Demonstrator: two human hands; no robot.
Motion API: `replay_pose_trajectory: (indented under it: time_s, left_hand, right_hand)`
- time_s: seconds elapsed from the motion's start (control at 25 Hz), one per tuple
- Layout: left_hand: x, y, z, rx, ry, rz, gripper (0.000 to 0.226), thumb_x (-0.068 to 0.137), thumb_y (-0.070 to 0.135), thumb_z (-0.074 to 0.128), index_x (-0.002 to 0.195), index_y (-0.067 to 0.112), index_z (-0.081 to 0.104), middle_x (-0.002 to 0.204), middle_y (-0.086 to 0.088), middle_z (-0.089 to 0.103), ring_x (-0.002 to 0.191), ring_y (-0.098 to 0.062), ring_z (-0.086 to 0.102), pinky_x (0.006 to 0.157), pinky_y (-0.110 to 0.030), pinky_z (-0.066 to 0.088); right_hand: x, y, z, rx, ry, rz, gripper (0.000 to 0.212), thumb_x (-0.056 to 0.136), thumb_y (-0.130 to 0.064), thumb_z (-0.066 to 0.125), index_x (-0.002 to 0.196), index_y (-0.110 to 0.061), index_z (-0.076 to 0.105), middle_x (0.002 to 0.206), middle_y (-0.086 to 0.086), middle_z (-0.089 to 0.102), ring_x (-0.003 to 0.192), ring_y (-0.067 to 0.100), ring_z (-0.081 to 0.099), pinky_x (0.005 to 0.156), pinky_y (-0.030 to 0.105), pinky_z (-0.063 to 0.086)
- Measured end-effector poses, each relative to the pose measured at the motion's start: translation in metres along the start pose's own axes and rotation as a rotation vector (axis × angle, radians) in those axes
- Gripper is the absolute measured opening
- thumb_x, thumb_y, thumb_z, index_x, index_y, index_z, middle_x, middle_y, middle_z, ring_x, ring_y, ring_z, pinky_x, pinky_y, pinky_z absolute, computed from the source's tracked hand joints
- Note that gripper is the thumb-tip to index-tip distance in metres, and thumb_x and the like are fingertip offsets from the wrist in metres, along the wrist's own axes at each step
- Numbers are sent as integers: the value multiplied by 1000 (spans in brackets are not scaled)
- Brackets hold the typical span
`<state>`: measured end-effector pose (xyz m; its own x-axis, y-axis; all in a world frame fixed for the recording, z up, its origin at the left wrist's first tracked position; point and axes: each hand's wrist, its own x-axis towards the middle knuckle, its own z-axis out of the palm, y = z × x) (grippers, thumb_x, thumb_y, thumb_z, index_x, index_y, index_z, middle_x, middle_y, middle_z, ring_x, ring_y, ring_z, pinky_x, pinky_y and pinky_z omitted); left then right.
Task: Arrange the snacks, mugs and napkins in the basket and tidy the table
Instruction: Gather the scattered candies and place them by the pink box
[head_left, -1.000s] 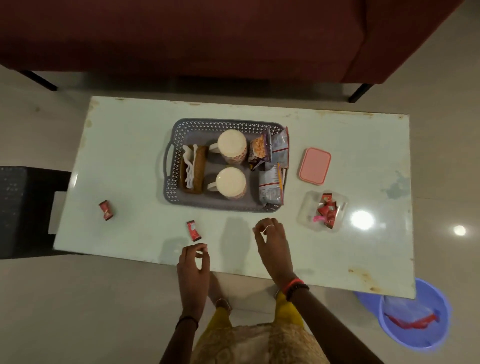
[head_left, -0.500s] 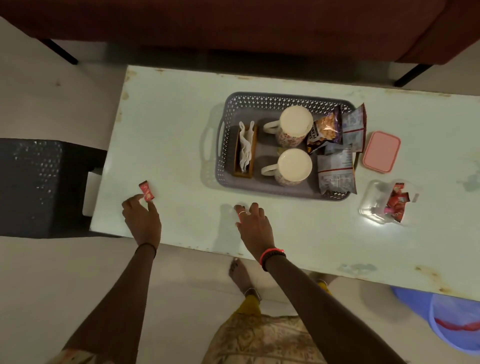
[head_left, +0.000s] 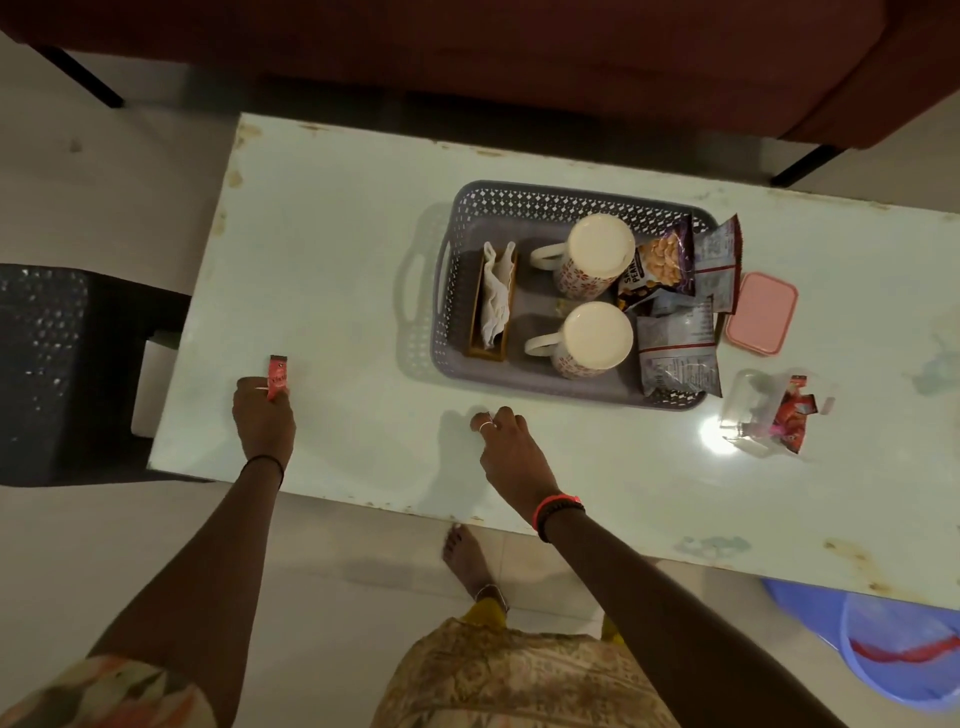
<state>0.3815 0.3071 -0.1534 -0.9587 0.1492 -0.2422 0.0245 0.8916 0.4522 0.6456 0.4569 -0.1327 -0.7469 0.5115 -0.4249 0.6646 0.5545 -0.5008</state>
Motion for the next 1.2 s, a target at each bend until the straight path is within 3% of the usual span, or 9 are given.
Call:
replay_pose_trajectory:
  time_s: [0.24, 0.48, 0.64, 0.8, 0.88, 1.04, 1.2]
  left_hand:
    - [-39, 14, -3, -73, -62, 22, 14, 88, 9, 55, 89, -5, 58, 98, -26, 60, 92, -39, 57, 80, -41, 41]
    - [-140, 39, 17, -80, -331, 259, 5, 87, 10, 57, 83, 10, 57, 81, -10, 59, 76, -28, 58, 69, -31, 39]
    - [-208, 75, 45, -110, -545, 411, 11, 88, 17, 59, 90, 27, 54, 83, 5, 60, 74, -5, 58, 69, -19, 44]
    - [-269, 122, 80, -98, -750, 466, 19, 88, 30, 59, 98, 38, 45, 86, 19, 60, 79, 11, 59, 67, -4, 47]
    - [-298, 156, 100, -94, -809, 514, 16, 88, 32, 59, 97, 34, 46, 86, 17, 61, 78, 9, 60, 68, -8, 49]
    - [-345, 230, 136, -153, -873, 596, 14, 89, 30, 58, 97, 24, 49, 91, 3, 66, 81, -6, 62, 72, -20, 52]
    - [-368, 294, 168, -218, -851, 601, 15, 90, 26, 57, 100, 19, 49, 93, -3, 66, 82, -12, 62, 69, -18, 49]
  right_hand:
    - [-10, 2, -27, 244, 125, 170, 35, 85, 3, 47, 120, -5, 50, 116, 11, 58, 108, 25, 53, 89, 33, 51]
    - [-32, 14, -68, 505, 221, 226, 20, 86, -4, 52, 103, -14, 50, 109, 5, 61, 99, 22, 57, 84, 36, 54]
    - [-45, 44, -108, 554, 367, 232, 17, 87, -6, 57, 93, -20, 50, 92, -2, 59, 85, 15, 56, 75, 22, 45]
    - [-65, 100, -147, 594, 561, 324, 8, 89, -6, 58, 96, -9, 58, 86, 0, 59, 78, 16, 56, 66, 19, 43]
    - [-75, 136, -167, 616, 644, 389, 9, 90, -6, 58, 98, -7, 60, 88, 4, 62, 80, 21, 59, 67, 21, 45]
    - [-93, 205, -195, 638, 758, 588, 19, 92, -10, 57, 108, -4, 65, 105, 15, 64, 93, 30, 63, 83, 39, 54]
    - [-113, 249, -211, 744, 797, 652, 2, 90, -13, 61, 91, -11, 61, 81, 3, 66, 81, 26, 67, 64, 15, 45]
